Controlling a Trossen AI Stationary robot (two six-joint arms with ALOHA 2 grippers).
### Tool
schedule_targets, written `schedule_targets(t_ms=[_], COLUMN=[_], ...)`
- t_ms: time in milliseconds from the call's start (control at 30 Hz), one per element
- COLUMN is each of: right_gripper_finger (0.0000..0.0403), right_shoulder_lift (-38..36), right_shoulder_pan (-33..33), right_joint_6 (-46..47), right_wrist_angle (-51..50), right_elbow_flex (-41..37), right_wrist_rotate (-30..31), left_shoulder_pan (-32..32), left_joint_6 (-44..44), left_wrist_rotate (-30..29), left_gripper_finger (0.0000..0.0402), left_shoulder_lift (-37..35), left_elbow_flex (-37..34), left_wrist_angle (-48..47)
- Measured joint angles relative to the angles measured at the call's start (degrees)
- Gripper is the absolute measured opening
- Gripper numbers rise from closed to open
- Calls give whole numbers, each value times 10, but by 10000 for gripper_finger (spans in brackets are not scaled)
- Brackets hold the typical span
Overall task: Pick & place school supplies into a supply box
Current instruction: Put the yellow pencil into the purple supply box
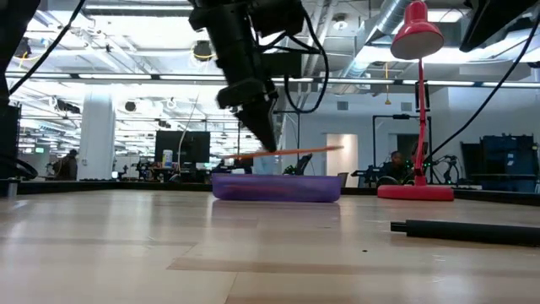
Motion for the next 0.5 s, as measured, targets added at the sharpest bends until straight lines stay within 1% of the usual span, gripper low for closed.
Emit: schedule_targets(t_ms=[100, 300, 500], right_gripper_finger=[131, 131, 131], right_shoulder_lift=[0, 0, 0], right_shoulder_pan=[0, 0, 0], right_joint_6=[10, 29, 41], right_wrist_angle=[0, 0, 0], right_elbow_flex=[0, 0, 0], right_wrist_rotate=[0, 0, 1], left_shoulder_pan=[37, 112, 140], left_joint_6=[32, 69, 86], left_wrist_rotate=[-5, -4, 13], left_gripper_finger=[0, 0, 0], left_shoulder_lift=[0, 0, 0], left_elbow_flex=[16, 18, 18], left_wrist_angle=[0, -2, -2])
